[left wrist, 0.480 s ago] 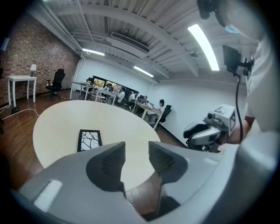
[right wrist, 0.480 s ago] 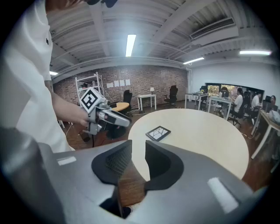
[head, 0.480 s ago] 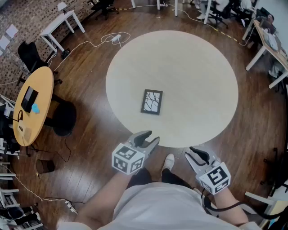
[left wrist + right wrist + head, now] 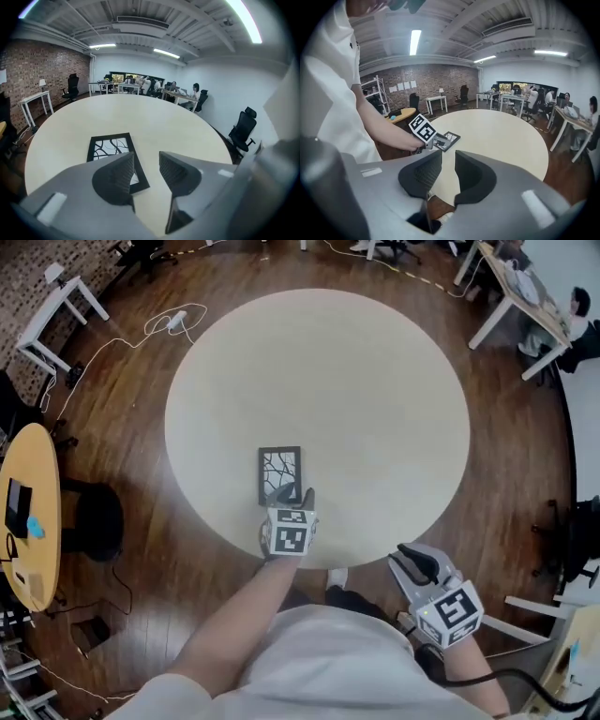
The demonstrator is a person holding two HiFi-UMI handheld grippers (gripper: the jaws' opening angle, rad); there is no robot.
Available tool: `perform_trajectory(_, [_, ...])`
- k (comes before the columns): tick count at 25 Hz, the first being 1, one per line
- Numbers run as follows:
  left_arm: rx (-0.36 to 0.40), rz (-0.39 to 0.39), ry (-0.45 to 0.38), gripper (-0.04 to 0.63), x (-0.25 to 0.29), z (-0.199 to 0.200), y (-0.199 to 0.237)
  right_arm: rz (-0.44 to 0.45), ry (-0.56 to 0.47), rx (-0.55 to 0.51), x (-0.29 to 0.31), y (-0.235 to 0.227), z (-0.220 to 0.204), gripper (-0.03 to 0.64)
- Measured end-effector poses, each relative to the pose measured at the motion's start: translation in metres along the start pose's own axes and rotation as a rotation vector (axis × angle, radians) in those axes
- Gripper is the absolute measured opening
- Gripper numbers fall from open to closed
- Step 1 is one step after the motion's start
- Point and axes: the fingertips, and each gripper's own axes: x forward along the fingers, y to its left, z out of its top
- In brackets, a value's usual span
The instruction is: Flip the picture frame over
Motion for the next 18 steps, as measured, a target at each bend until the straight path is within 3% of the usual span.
perform_trajectory(7, [0.003,0.094,0.095,0.158,0.028,-0.015,0.001,-0.023,0.039,0.068,-0.012,-0.004,-0.006,0.091])
perform_trajectory(14, [-0.002,0.215,0.098,0.101,0.022,-0.016,0.004,0.012,0.073,0.090,-0.015,-0.021,-0.015,0.089])
perform_trajectory(18, [0.003,0.240,0.108,0.087,0.023,-0.016,0.004,0.037,0.075,0.072,-0.010,-0.029,-0.014,0.089])
